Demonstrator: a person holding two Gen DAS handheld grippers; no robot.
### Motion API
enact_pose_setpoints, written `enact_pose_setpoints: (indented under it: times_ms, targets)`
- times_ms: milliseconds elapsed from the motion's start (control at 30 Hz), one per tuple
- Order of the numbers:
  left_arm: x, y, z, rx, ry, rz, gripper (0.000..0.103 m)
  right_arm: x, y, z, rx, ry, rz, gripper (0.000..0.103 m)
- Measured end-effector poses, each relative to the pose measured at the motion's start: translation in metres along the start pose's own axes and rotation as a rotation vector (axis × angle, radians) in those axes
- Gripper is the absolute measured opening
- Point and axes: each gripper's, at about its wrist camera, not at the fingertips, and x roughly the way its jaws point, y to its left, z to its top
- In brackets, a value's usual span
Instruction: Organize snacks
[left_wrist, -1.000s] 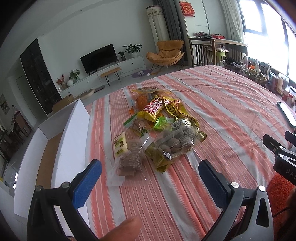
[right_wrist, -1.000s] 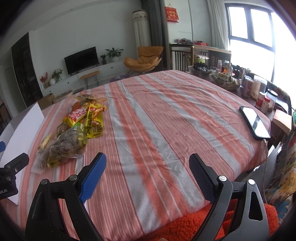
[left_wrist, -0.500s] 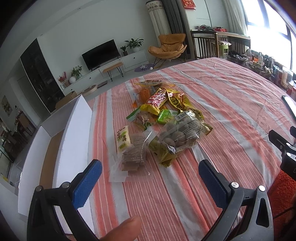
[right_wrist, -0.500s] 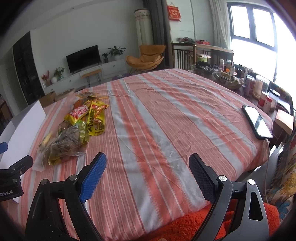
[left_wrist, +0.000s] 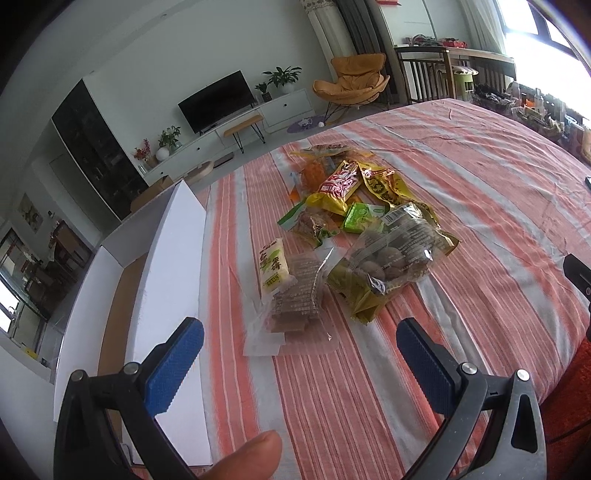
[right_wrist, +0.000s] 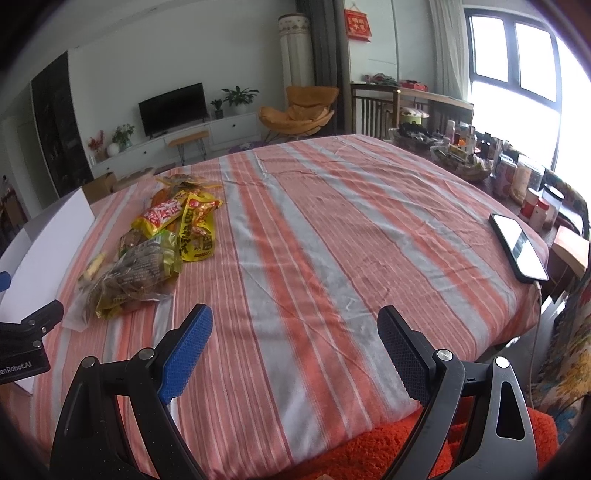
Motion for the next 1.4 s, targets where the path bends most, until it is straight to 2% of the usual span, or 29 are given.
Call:
enact_pose_setpoints:
  times_ms: [567,700,800,867,1000,1200,1267,1333,1400]
  targets:
    - [0.01,-0.003,-0.002,0.004,0.052,-0.015,0.103,0.004,0.0,-0.002,0.002,0.015,0.01,0.093]
    - [0.023,0.0,-0.006,-0.032,0.116,-0.083,0.103,0.006,-0.002,-0.003,0.005,0.024,0.014,0.093]
    - [0.045,0.006,-0.014,-0.105,0.217,-0.202,0.103,0.006,-0.003,-0.003,0.009,0.028,0.016,0.093]
    - [0.061,0.011,-0.023,-0.159,0.274,-0.251,0.103,0.006,-0.002,-0.003,0.006,0.027,0.018,0.093]
    - [0.079,0.018,-0.038,-0.211,0.317,-0.27,0.103,0.009,0.001,-0.005,-0.018,0.039,0.027,0.093]
    - [0.097,0.022,-0.051,-0.216,0.351,-0.275,0.103,0.02,0.012,-0.006,-0.066,0.093,0.026,0.093]
    - [0.098,0.021,-0.053,-0.211,0.33,-0.262,0.103,0.025,0.015,-0.005,-0.079,0.115,0.03,0.093]
    - [0.098,0.021,-0.054,-0.208,0.312,-0.273,0.103,0.032,0.017,0.0,-0.063,0.151,0.074,0.093]
    - [0.098,0.021,-0.054,-0.201,0.298,-0.278,0.103,0.041,0.026,0.014,-0.019,0.165,0.191,0.093]
